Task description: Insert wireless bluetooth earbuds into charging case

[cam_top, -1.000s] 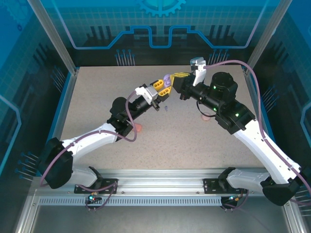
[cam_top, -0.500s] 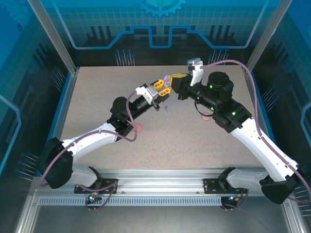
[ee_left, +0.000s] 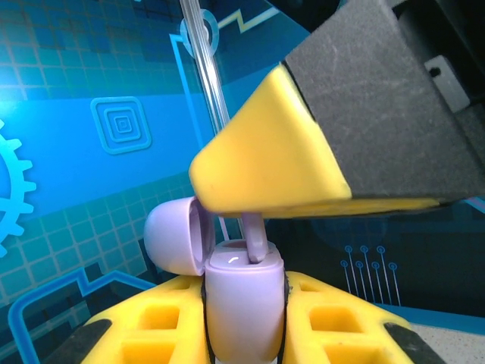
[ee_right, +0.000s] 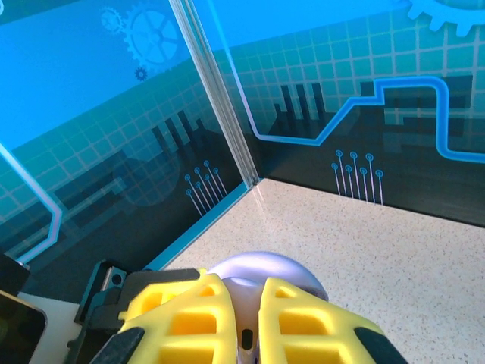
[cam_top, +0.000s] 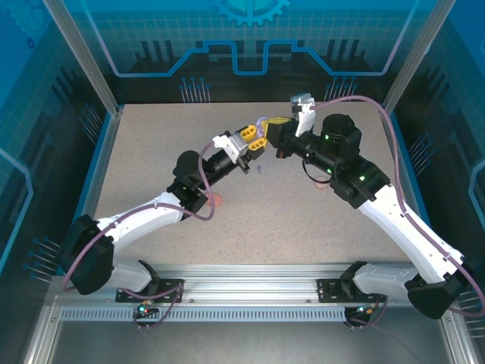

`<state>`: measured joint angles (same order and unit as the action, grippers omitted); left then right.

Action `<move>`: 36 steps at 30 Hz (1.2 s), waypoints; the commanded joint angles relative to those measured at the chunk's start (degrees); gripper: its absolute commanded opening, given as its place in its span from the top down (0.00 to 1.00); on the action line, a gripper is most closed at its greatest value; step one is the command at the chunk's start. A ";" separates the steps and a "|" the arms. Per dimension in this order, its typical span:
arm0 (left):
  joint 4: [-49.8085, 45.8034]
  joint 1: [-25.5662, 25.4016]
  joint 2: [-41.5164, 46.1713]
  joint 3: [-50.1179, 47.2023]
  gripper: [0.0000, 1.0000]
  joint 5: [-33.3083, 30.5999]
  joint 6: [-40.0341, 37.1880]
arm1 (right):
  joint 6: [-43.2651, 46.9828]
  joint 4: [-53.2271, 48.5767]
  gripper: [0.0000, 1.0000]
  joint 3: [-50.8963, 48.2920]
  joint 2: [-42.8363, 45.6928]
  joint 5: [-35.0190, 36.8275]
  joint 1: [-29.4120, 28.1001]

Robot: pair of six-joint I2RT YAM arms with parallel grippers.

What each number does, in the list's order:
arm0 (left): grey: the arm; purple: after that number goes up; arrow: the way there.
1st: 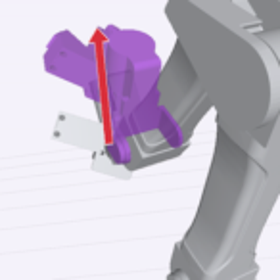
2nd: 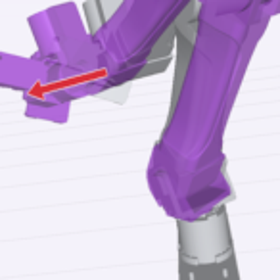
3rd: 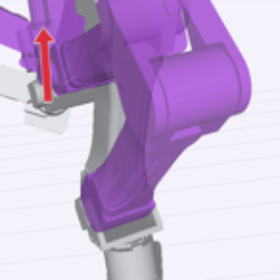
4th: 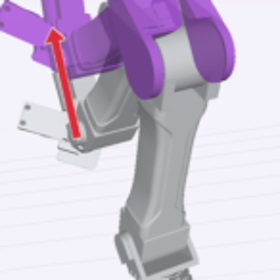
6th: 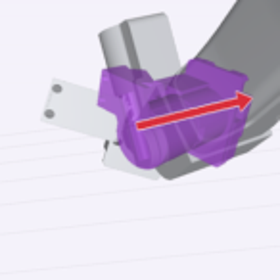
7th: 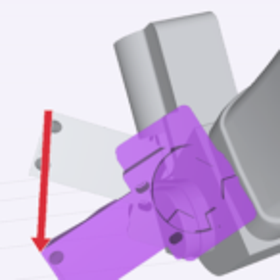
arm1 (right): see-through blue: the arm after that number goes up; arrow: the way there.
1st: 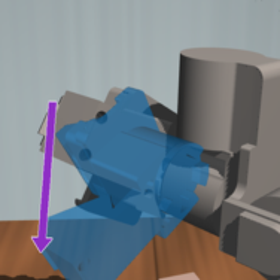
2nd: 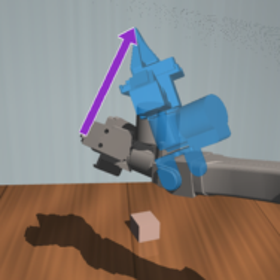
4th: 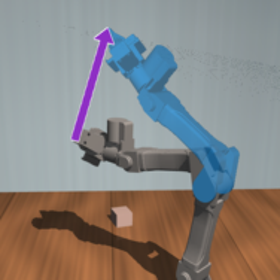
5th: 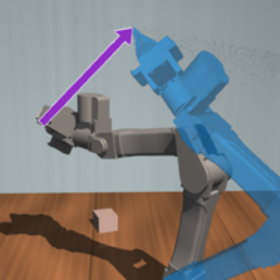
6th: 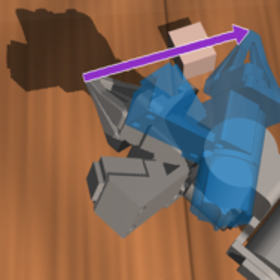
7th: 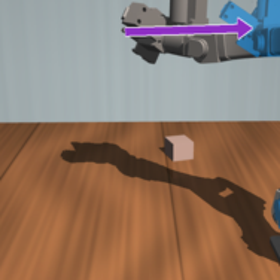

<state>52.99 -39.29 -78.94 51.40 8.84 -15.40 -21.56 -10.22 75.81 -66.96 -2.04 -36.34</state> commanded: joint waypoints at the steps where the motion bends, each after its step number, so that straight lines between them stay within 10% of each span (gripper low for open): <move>1: 2.20 -0.57 0.01 2.75 1.00 0.15 -0.02 | 0.29 -0.05 0.90 -1.39 1.04 -0.42 -0.57; 19: 1.07 -0.53 -0.39 2.93 1.00 -0.22 0.94 | 9.12 -5.28 0.89 2.20 -2.60 -11.33 -0.14; 36: 2.16 -0.53 -1.22 0.78 1.00 -2.74 3.05 | 0.80 -7.80 0.27 9.27 1.83 -3.18 1.43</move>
<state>52.07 -39.55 -79.42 52.03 7.62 -13.56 -18.52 -17.21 82.43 -67.66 -7.29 -35.57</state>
